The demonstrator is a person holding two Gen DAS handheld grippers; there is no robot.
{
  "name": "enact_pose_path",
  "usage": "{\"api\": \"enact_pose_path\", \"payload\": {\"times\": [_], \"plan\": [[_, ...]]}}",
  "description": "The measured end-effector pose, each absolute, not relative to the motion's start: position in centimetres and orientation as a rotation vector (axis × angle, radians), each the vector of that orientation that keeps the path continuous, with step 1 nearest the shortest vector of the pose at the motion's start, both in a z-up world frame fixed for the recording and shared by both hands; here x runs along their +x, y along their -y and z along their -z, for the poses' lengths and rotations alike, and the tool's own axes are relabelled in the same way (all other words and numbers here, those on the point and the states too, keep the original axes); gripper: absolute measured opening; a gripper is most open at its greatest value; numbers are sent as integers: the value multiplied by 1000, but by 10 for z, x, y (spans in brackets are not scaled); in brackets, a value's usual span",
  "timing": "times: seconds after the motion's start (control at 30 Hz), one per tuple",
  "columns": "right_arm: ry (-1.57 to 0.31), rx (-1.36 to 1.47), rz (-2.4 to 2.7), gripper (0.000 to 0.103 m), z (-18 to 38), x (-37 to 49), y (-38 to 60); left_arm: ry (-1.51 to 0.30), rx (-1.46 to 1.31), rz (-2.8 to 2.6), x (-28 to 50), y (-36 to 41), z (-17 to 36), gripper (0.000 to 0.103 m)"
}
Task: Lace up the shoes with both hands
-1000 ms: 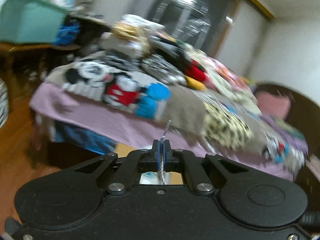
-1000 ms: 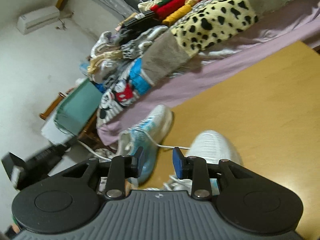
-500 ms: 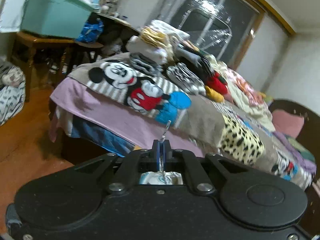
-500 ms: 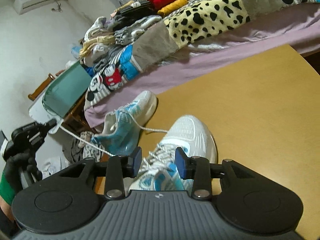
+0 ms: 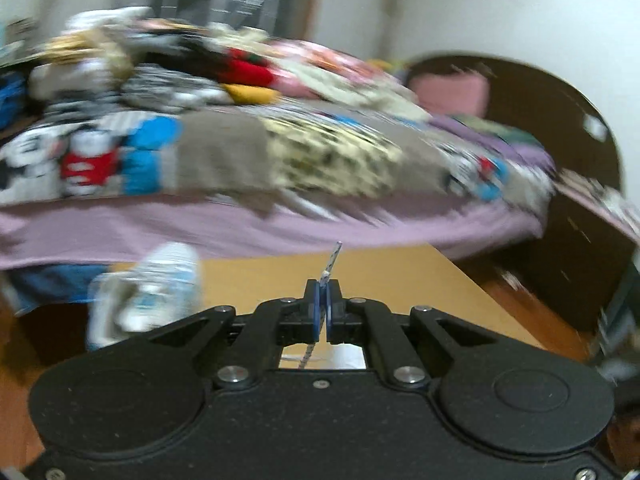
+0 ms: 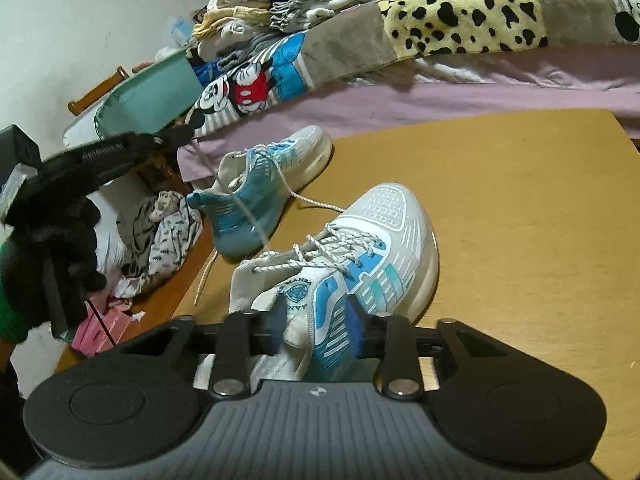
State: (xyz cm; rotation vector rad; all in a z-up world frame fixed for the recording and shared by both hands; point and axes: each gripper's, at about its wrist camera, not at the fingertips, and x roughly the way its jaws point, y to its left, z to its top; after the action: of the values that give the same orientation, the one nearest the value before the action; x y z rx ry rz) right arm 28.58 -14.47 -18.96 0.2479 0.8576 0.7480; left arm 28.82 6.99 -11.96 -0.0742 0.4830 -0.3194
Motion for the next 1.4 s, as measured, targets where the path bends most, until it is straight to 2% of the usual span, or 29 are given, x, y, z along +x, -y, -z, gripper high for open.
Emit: {"api": "enact_pose_path", "payload": {"times": [0.17,0.33,0.7,0.93,1.4], "plan": [[-859,249,-761,13,192,284,150,-531,76,491,279,-27,134,1],[-857,288,-762,13,197,283,156,-567,252,546,273,-3,145,1],[-916,667,-748,12,228,293,188,-692,522,553,266,25,170,1],[-936,793,-740,12,241,296,194,-741,587,515,267,34,177,1],[-941,808,-752,13,245,299,193,-819,544,443,277,39,186,1]]}}
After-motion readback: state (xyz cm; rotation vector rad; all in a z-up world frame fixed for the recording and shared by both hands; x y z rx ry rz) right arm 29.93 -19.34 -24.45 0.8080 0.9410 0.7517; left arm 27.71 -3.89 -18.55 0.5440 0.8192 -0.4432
